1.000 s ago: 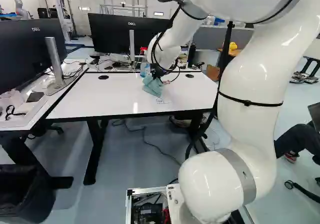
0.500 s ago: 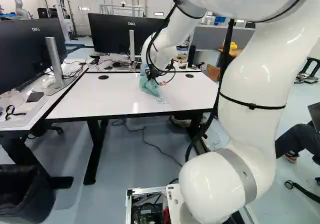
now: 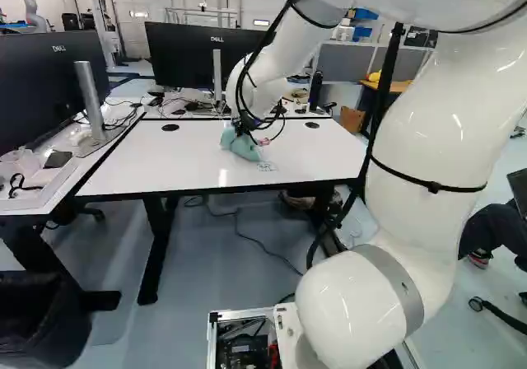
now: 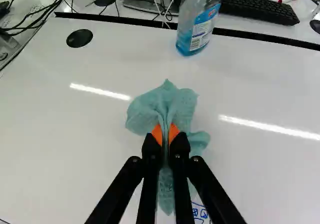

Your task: Clean the table with the green towel

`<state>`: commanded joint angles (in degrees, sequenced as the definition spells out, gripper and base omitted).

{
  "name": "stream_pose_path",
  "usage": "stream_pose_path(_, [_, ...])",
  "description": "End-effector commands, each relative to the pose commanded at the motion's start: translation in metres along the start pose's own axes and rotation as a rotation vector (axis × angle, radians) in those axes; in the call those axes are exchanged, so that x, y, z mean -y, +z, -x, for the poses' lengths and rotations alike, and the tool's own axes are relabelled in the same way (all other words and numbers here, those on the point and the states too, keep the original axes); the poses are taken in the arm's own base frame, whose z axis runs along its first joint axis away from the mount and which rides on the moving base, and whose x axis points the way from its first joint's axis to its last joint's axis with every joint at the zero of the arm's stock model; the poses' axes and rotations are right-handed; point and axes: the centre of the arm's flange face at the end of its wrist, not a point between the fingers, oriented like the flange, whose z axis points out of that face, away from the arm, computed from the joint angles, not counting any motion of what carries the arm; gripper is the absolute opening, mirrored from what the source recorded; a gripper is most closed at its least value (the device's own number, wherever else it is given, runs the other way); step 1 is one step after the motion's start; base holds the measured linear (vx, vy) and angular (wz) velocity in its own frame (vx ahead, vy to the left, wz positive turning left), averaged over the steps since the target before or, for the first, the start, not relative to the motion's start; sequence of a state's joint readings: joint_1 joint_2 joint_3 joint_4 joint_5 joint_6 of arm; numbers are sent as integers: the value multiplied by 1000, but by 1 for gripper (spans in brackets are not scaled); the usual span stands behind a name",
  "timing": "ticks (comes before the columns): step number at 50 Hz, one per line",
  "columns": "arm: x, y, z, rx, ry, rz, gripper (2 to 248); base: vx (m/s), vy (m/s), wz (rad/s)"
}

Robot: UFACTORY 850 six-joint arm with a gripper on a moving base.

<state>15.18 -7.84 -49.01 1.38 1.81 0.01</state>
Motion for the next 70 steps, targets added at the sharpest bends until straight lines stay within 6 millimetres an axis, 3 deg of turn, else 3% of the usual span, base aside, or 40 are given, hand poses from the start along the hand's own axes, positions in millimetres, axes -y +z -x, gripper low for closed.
stream_pose_path(24, [0,-1,-1,-2,0,0,35,0,0,0])
stream_pose_path(47, [5,-29,-7,-50,-7,-9,35,0,0,0])
stream_pose_path(70, [14,-47,12,-48,-22,-22,35,0,0,0])
